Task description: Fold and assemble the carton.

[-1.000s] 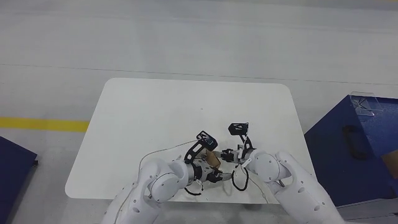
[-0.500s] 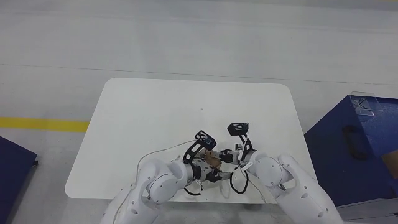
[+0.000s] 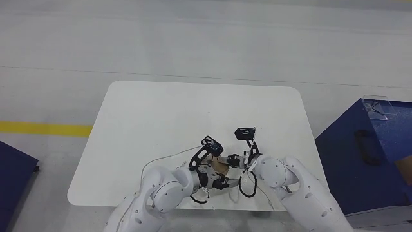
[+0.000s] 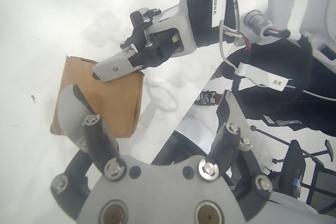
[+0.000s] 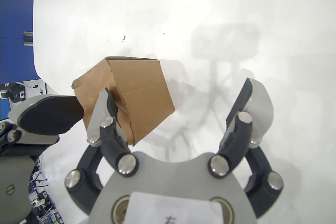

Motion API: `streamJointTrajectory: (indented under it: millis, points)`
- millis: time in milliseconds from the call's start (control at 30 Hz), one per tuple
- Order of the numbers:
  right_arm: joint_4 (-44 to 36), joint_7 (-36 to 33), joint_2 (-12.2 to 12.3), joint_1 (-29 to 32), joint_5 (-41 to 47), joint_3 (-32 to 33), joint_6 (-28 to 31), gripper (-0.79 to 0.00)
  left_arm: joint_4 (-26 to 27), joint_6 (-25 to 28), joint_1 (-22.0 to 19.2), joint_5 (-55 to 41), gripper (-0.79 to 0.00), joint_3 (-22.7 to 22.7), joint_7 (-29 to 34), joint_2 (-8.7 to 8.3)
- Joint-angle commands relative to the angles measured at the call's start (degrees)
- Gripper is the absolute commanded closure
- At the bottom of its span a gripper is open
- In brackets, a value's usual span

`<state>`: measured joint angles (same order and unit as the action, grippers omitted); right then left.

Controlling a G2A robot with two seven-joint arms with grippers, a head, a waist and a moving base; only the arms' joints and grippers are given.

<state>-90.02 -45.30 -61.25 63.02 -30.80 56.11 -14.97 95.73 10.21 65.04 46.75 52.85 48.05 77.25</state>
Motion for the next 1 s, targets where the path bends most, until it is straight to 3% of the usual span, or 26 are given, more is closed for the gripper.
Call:
streamJointTrajectory:
  millis: [0,133,400,700,833,967]
  points:
    - [0.5,0.1,-0.2,-0.3,-0.1,-0.4,-0.2,-0.785,0.6,0.0,0.4,-0.2,-0.785,0.5,-1.0,-0.12]
    - [0.8,-1.5,-0.6,-0.8,2.4,-0.3,-0.2,-0.785,3.3,-0.4,1.6,-0.4,-0.785,2.7,-2.5,-0.58]
    - [0.8,-1.2,-0.6,-0.7,2.4,-0.2,-0.2,-0.785,3.6,-0.2,1.7,-0.1,-0.785,2.7,-3.0,-0.6]
    - [-2.0,0.7,0.5,2.7,9.7,8.7,3.6,-0.785,8.5,12.8,11.0,12.5,-0.785,8.4,-18.3,-3.15]
    - [-1.7,0.3,0.8,3.5,10.4,10.5,2.5,-0.785,5.5,16.0,13.1,19.8,-0.785,9.2,-24.4,-3.87]
    - [1.1,-0.2,0.2,1.5,10.3,8.7,-1.7,-0.785,-0.2,17.8,11.9,25.5,-0.785,8.3,-28.7,-4.06]
